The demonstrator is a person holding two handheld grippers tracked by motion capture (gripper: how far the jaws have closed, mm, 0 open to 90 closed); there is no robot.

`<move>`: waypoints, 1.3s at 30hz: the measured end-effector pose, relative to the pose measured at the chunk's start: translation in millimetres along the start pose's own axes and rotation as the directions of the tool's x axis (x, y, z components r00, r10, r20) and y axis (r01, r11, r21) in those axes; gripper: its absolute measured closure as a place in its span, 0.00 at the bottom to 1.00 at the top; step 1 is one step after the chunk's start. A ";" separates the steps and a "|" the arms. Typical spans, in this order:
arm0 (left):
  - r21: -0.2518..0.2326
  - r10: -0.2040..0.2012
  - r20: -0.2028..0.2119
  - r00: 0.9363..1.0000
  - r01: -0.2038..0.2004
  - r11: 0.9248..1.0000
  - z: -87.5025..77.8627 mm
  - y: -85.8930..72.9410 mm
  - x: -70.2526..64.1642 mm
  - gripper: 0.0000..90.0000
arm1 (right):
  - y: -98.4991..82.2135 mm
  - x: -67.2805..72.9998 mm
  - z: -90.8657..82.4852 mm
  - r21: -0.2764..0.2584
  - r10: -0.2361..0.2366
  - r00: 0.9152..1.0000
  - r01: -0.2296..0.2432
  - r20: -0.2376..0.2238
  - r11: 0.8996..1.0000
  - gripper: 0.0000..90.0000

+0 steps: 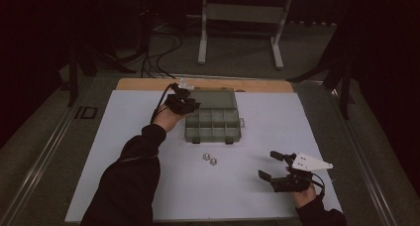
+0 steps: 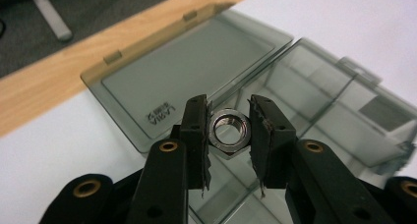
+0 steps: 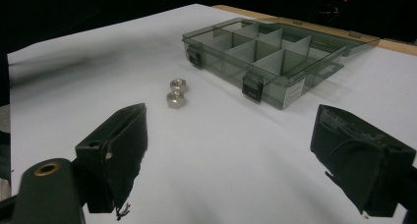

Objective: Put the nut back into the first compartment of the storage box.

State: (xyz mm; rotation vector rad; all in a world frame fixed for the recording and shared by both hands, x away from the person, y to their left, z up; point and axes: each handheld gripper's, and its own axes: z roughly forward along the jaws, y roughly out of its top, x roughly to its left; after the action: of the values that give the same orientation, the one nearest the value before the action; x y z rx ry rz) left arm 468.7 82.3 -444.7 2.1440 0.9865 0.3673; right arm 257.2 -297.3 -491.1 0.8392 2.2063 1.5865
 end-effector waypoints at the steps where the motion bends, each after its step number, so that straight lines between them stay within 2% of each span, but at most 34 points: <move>1: 0.011 -0.006 -0.003 1.000 0.006 1.000 3.0 -1.5 1.3 0.78 | 0.0 -0.1 -0.2 -0.001 0.001 1.000 -0.001 0.000 1.000 0.16; 3: 0.028 -0.023 -0.001 1.000 0.023 0.999 9.8 -5.4 2.5 0.78 | 0.0 -0.2 -0.5 -0.003 0.001 1.000 -0.001 0.000 1.000 0.16; 5: 0.045 -0.026 -0.023 0.999 0.027 0.999 15.9 -9.7 3.8 0.78 | 0.1 -0.3 -0.7 -0.003 0.000 1.000 0.000 0.000 1.000 0.16; 7: 0.060 -0.055 -0.014 0.998 0.056 0.997 21.5 -13.1 6.6 0.78 | 0.1 -0.3 -0.7 -0.005 0.000 1.000 0.000 -0.001 1.000 0.16; 9: 0.084 -0.049 -0.033 0.998 0.051 0.995 26.0 -15.8 6.5 0.78 | 0.1 -0.2 -0.6 -0.003 0.001 1.000 -0.001 -0.001 1.000 0.16; 13: 0.119 -0.050 -0.021 0.999 0.052 0.992 31.3 -17.3 4.9 0.77 | -0.1 -0.6 -0.3 -0.002 0.005 1.000 -0.005 -0.002 1.000 0.16; 17: 0.165 -0.054 -0.023 0.998 0.057 0.985 36.2 -19.0 4.5 0.77 | 0.0 -0.6 -0.4 -0.003 0.007 1.000 -0.007 -0.003 1.000 0.16; 19: 0.170 -0.055 -0.033 0.998 0.059 0.984 36.3 -19.0 3.8 0.72 | 0.0 -0.5 -0.5 -0.003 0.006 1.000 -0.006 -0.003 1.000 0.16; 22: 0.158 -0.064 -0.040 0.997 0.070 0.985 31.8 -15.7 2.8 0.62 | 0.2 -0.8 -1.0 -0.007 0.005 1.000 -0.005 -0.002 1.000 0.16; 27: 0.117 -0.067 -0.028 0.997 0.070 0.991 16.8 -7.3 -1.0 0.55 | 0.2 -0.7 -0.8 -0.004 0.009 1.000 -0.009 -0.004 1.000 0.16; 32: 0.085 -0.068 0.022 0.997 0.066 0.994 0.1 -3.1 -5.3 0.45 | 0.3 -0.8 -1.2 -0.007 0.009 1.000 -0.009 0.001 1.000 0.16; 35: 0.083 -0.052 0.056 0.997 0.048 0.995 -10.6 -1.3 -8.2 0.35 | 0.4 -1.0 -1.1 -0.008 0.006 1.000 -0.006 0.003 1.000 0.16; 37: 0.081 -0.048 0.062 0.997 0.043 0.996 -13.9 -1.0 -9.9 0.31 | 0.5 -0.8 -1.1 -0.006 0.006 1.000 -0.006 0.003 1.000 0.16; 38: 0.080 -0.040 0.094 0.995 0.032 0.996 -19.7 -1.3 -13.6 0.31 | 0.5 -0.7 -1.0 -0.006 0.006 1.000 -0.006 0.002 1.000 0.16; 39: 0.078 -0.035 0.096 0.995 0.028 0.997 -22.6 -1.7 -16.2 0.26 | 0.5 -0.6 -1.0 -0.007 0.006 1.000 -0.006 0.003 1.000 0.16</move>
State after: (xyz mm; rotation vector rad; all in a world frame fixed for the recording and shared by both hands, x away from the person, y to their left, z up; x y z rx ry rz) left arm 445.2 82.3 -429.7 2.1904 0.9916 0.2106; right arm 257.2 -298.3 -490.3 0.8465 2.1974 1.5935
